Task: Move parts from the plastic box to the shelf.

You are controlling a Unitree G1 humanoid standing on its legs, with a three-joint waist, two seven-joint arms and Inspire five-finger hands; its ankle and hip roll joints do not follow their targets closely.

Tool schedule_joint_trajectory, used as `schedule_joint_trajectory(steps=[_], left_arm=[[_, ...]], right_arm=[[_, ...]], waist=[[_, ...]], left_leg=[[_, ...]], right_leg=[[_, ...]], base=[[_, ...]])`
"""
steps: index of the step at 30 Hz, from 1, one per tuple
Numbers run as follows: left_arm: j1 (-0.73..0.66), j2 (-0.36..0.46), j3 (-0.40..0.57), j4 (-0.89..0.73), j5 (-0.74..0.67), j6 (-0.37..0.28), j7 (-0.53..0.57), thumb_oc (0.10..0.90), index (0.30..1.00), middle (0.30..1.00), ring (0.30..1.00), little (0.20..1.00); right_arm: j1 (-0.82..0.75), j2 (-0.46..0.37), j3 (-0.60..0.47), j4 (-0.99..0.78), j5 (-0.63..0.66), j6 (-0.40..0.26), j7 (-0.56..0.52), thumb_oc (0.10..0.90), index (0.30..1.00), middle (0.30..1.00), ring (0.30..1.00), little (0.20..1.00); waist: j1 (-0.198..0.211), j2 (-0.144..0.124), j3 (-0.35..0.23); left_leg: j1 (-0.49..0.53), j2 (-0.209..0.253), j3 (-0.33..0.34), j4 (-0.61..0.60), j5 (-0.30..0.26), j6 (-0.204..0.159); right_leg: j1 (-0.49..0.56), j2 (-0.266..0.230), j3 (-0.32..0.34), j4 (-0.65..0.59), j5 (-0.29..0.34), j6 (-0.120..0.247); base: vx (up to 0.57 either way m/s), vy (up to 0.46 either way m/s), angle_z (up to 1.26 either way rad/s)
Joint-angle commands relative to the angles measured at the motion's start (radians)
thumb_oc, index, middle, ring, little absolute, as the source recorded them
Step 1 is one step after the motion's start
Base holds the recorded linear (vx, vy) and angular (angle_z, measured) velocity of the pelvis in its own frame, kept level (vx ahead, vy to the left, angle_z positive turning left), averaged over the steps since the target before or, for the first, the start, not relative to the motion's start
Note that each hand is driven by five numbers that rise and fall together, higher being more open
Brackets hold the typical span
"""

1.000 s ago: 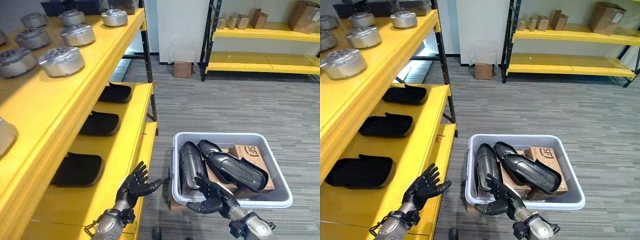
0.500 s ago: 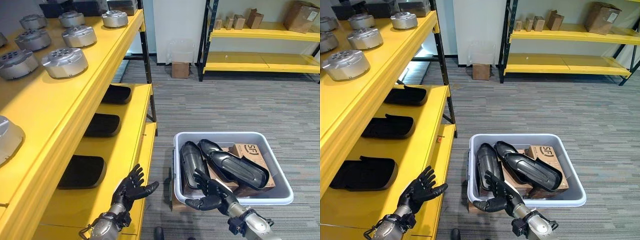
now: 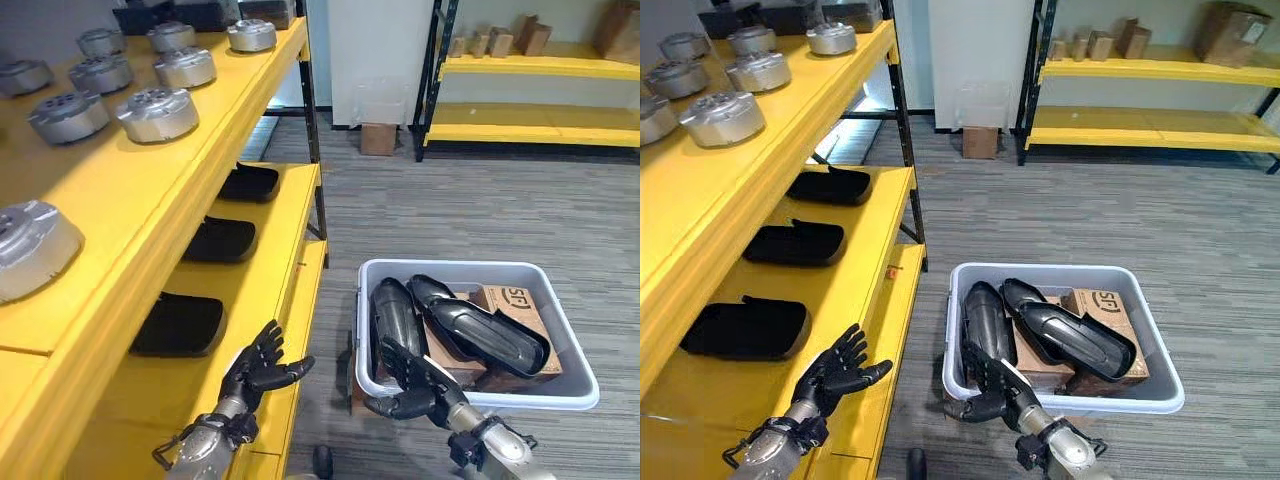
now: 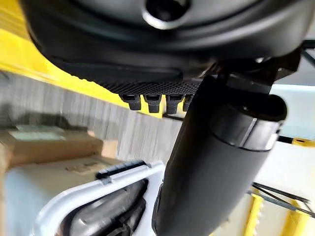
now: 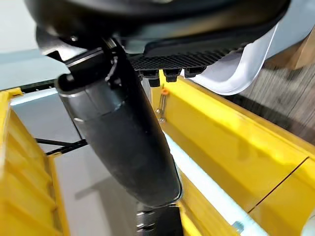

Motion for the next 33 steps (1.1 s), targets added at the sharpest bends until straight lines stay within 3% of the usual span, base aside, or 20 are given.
schedule_joint_trajectory(steps=[1,3,5,6,7,8,9,13,16,17,19,20,23,24,25,27,33], left_arm=[[-0.045,0.011,0.042,-0.1,-0.005,-0.097,-0.028,0.9,1.0,1.0,1.0,1.0],[-0.044,0.002,0.042,-0.092,-0.007,-0.097,-0.032,0.9,1.0,1.0,1.0,1.0],[-0.045,-0.006,0.043,-0.082,-0.017,-0.096,-0.026,0.9,1.0,1.0,1.0,1.0],[-0.046,-0.006,0.043,-0.082,-0.017,-0.096,-0.026,0.9,1.0,1.0,1.0,1.0],[-0.041,-0.018,0.045,-0.082,-0.033,-0.097,-0.034,0.9,1.0,1.0,1.0,1.0],[-0.037,-0.022,0.045,-0.083,-0.034,-0.095,-0.038,0.9,1.0,1.0,1.0,1.0],[-0.034,-0.033,0.045,-0.077,-0.048,-0.092,-0.04,0.9,1.0,1.0,1.0,1.0],[-0.017,-0.039,0.046,-0.079,-0.058,-0.088,-0.044,0.9,1.0,1.0,1.0,1.0],[0.006,-0.046,0.055,-0.079,-0.057,-0.083,-0.043,0.9,1.0,1.0,1.0,1.0],[0.006,-0.046,0.055,-0.079,-0.057,-0.083,-0.043,0.9,1.0,1.0,1.0,1.0],[0.006,-0.049,0.053,-0.077,-0.051,-0.08,-0.038,0.9,1.0,1.0,1.0,1.0],[0.002,-0.047,0.049,-0.077,-0.048,-0.076,-0.039,0.9,1.0,1.0,1.0,1.0],[-0.004,-0.049,0.039,-0.08,-0.044,-0.073,-0.048,0.9,1.0,1.0,1.0,1.0],[-0.011,-0.043,0.029,-0.077,-0.038,-0.074,-0.047,0.9,1.0,1.0,1.0,1.0],[-0.009,-0.037,0.029,-0.082,-0.033,-0.075,-0.049,0.9,1.0,1.0,1.0,1.0],[-0.007,-0.04,0.03,-0.078,-0.033,-0.073,-0.046,0.9,1.0,1.0,1.0,1.0],[0.018,-0.02,0.034,-0.098,-0.037,-0.07,-0.07,0.9,1.0,1.0,1.0,1.0]], right_arm=[[-0.044,-0.012,-0.035,-0.095,0.003,-0.078,0.016,0.9,1.0,1.0,1.0,1.0],[-0.046,-0.019,-0.038,-0.091,0.003,-0.074,0.018,0.9,1.0,1.0,1.0,1.0],[-0.051,-0.034,-0.046,-0.097,0.009,-0.078,0.013,0.9,1.0,1.0,1.0,1.0],[-0.051,-0.034,-0.046,-0.098,0.009,-0.078,0.013,0.9,1.0,1.0,1.0,1.0],[-0.05,-0.05,-0.052,-0.11,0.024,-0.082,0.016,0.9,1.0,1.0,1.0,1.0],[-0.048,-0.057,-0.056,-0.114,0.026,-0.083,0.015,0.9,1.0,1.0,1.0,1.0],[-0.053,-0.069,-0.058,-0.11,0.042,-0.088,0.01,0.9,1.0,1.0,1.0,1.0],[-0.053,-0.091,-0.055,-0.105,0.052,-0.091,0.013,0.9,1.0,1.0,1.0,1.0],[-0.044,-0.111,-0.05,-0.106,0.063,-0.091,0.02,0.9,1.0,1.0,1.0,1.0],[-0.044,-0.111,-0.05,-0.105,0.063,-0.091,0.02,0.9,1.0,1.0,1.0,1.0],[-0.039,-0.111,-0.053,-0.105,0.063,-0.099,0.012,0.9,1.0,1.0,1.0,1.0],[-0.034,-0.115,-0.057,-0.107,0.07,-0.101,0.003,0.9,1.0,1.0,1.0,1.0],[-0.029,-0.116,-0.064,-0.109,0.064,-0.1,0.001,0.9,1.0,1.0,1.0,1.0],[-0.032,-0.116,-0.067,-0.112,0.062,-0.099,-0.003,0.9,1.0,1.0,1.0,1.0],[-0.038,-0.119,-0.067,-0.112,0.057,-0.099,-0.002,0.9,1.0,1.0,1.0,1.0],[-0.034,-0.115,-0.069,-0.11,0.054,-0.098,0.0,0.9,1.0,1.0,1.0,1.0],[0.002,-0.082,-0.087,-0.118,0.069,-0.086,0.019,0.9,1.0,1.0,1.0,1.0]], waist=[[-0.004,-0.078,-0.06],[0.001,-0.091,-0.071],[-0.006,-0.087,-0.071],[-0.007,-0.084,-0.071],[-0.014,-0.074,-0.066],[-0.016,-0.068,-0.064],[-0.017,-0.053,-0.055],[-0.017,-0.035,-0.038],[-0.009,-0.016,-0.028],[-0.01,-0.016,-0.028],[-0.011,-0.018,-0.018],[-0.017,-0.026,-0.003],[-0.02,-0.029,0.002],[-0.009,-0.026,0.007],[-0.001,-0.024,0.008],[-0.004,-0.024,0.002],[-0.015,-0.036,-0.024]], left_leg=[[0.124,0.049,-0.002,0.05,-0.186,-0.07],[0.141,0.092,0.01,0.035,-0.176,-0.103],[0.134,0.137,0.0,0.032,-0.152,-0.121],[0.133,0.14,-0.001,0.032,-0.152,-0.123],[0.133,0.188,-0.012,0.033,-0.121,-0.14],[0.132,0.205,-0.017,0.035,-0.108,-0.145],[0.122,0.243,-0.031,0.05,-0.048,-0.159],[0.099,0.281,-0.054,0.063,0.051,-0.172],[0.073,0.312,-0.068,0.076,0.151,-0.181],[0.072,0.313,-0.07,0.076,0.152,-0.181],[0.039,0.328,-0.033,0.106,0.198,-0.176],[0.008,0.323,0.041,0.148,0.184,-0.163],[-0.017,0.291,0.099,0.162,0.129,-0.158],[-0.041,0.232,0.062,0.111,0.072,-0.146],[-0.039,0.217,0.012,0.093,0.055,-0.144],[-0.034,0.21,-0.005,0.079,0.032,-0.14],[0.014,0.183,0.053,0.071,-0.037,-0.124]], right_leg=[[0.019,0.077,-0.079,-0.035,0.229,0.034],[0.023,0.116,-0.07,-0.027,0.158,0.045],[0.012,0.161,-0.063,0.004,0.084,0.021],[0.01,0.164,-0.063,0.007,0.082,0.019],[0.003,0.211,-0.066,0.037,0.0,-0.012],[0.002,0.234,-0.067,0.05,-0.022,-0.024],[-0.003,0.284,-0.073,0.086,-0.067,-0.044],[-0.021,0.344,-0.089,0.142,-0.119,-0.076],[-0.032,0.403,-0.105,0.161,-0.164,-0.123],[-0.032,0.404,-0.106,0.161,-0.164,-0.123],[-0.012,0.419,-0.124,0.139,-0.172,-0.145],[0.011,0.423,-0.15,0.112,-0.171,-0.16],[0.04,0.42,-0.179,0.079,-0.169,-0.156],[0.043,0.416,-0.191,0.073,-0.169,-0.145],[0.036,0.421,-0.182,0.078,-0.166,-0.14],[0.029,0.416,-0.18,0.08,-0.161,-0.135],[0.086,0.358,-0.173,0.05,-0.135,-0.098]], base=[[0.17,-0.423,-0.26],[0.1,-0.322,-0.17],[0.05,-0.264,-0.04],[0.06,-0.339,-0.22],[0.05,-0.323,-0.22],[0.07,-0.545,-0.24],[0.03,-0.402,-0.06],[0.02,-0.313,-0.03],[0.03,-0.283,0.06],[0.01,-0.199,0.11],[-0.02,-0.206,0.43],[-0.04,-0.208,0.51],[0.0,-0.11,0.7],[0.04,0.036,0.47],[0.02,0.041,0.47],[0.04,0.065,0.22],[0.1,0.13,-0.25]])
